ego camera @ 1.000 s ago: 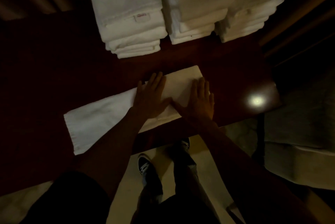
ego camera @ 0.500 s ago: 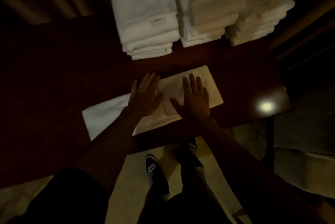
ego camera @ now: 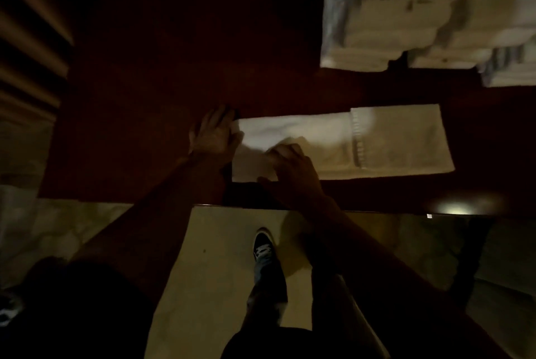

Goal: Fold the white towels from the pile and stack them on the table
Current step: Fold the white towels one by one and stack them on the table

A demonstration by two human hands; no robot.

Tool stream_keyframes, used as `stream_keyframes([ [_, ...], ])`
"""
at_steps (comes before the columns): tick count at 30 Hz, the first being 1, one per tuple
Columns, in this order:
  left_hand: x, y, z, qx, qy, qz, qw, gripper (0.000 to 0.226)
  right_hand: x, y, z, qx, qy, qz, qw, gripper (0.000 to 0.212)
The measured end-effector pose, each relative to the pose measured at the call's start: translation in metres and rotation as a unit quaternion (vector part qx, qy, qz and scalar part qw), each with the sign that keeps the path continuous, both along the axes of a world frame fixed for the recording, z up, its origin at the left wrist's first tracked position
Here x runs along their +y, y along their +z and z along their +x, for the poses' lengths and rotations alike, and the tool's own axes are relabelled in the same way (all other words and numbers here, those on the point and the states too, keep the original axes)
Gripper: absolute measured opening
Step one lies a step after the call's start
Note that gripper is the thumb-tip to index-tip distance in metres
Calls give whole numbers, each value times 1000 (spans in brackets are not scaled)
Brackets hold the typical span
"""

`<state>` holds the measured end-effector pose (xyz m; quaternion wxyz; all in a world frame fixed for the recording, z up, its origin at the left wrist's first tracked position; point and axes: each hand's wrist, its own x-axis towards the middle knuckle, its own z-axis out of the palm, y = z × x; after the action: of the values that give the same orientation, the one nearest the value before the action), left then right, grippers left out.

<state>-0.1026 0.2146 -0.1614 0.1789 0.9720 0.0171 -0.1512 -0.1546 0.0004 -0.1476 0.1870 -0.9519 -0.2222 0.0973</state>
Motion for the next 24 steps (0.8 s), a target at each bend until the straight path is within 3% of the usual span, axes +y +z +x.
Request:
stream_keyframes([
  [3,3,-10,-4,-8,-3,-25,1000,60,15,-24,-12,-10,24,-14,1000,57],
  [9,-4,-8,-4,-48,20,-62,997,39,30,-25,-12,-39,8,-21,999,34],
  [13,-6,-2,-1,-62,11,-65,996,34,32,-24,-8,-66,14,32,997,22],
  [19,-26,24,19,-7,106,-194,975,29,15,-17,4,-116,-26,56,991,18],
  [21,-39,35,30,-6,111,-215,970,26,6,-6,8,-153,-56,70,984,11],
  [24,-73,53,47,-29,92,-230,968,20,-16,20,12,-152,-172,144,963,20],
])
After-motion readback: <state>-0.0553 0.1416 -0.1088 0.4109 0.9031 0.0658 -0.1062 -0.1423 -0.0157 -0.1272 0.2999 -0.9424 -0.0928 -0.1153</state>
